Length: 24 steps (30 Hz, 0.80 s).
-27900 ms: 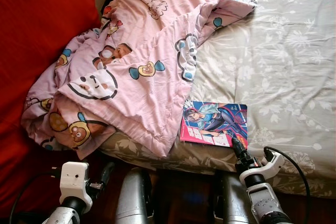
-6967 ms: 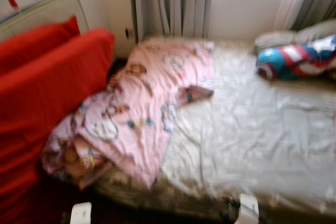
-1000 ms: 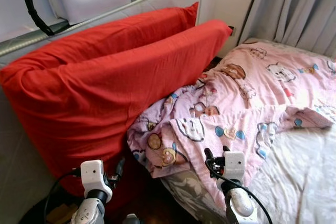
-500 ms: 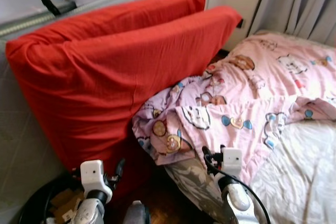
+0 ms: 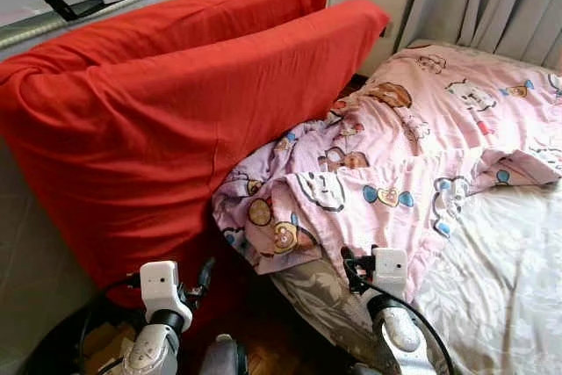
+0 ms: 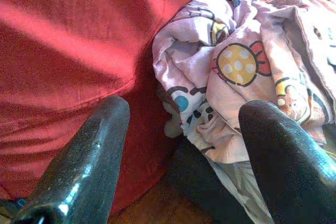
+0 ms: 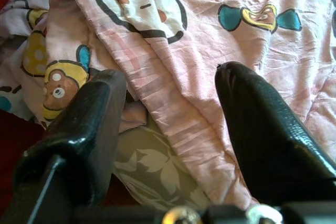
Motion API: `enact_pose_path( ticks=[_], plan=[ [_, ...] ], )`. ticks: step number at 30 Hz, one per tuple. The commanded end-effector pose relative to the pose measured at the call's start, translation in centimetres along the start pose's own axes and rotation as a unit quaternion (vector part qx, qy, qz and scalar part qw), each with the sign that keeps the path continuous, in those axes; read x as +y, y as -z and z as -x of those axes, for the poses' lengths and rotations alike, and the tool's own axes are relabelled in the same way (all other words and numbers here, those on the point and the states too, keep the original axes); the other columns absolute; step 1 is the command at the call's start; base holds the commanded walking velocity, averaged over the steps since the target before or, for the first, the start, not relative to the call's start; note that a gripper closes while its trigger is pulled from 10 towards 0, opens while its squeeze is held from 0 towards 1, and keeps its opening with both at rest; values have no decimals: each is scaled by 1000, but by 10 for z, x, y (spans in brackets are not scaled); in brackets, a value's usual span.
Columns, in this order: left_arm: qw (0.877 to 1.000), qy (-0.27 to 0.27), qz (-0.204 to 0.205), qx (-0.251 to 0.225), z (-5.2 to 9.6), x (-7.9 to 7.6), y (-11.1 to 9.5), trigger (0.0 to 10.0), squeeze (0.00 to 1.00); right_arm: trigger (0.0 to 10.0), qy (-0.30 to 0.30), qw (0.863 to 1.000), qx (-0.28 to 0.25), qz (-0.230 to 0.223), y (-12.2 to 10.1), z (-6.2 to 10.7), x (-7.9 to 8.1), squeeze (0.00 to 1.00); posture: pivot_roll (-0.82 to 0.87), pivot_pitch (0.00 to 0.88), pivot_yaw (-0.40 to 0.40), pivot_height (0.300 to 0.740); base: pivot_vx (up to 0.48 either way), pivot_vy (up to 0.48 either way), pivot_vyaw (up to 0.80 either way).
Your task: Clean up the room
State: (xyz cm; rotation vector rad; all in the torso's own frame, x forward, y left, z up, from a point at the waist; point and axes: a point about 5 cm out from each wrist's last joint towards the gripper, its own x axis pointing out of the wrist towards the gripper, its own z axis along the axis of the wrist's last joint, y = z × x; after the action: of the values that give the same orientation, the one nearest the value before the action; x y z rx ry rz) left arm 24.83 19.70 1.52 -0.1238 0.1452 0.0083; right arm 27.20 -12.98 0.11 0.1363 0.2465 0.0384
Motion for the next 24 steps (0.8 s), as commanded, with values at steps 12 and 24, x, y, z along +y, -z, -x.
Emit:
enact_pose_path(
  ticks=[12,24],
  plan=[
    [1000,1,4,6,-3,-3,0,10000,0,10000,1,1000,7,-1,-1,-4,0,0,23,87,7,618,0,0,0],
    [1000,-1,8,-1,-5,-4,-5,10000,0,10000,-27,1000,11,-2,-1,-6,5,0,23,82,5,618,42,0,0]
  ],
)
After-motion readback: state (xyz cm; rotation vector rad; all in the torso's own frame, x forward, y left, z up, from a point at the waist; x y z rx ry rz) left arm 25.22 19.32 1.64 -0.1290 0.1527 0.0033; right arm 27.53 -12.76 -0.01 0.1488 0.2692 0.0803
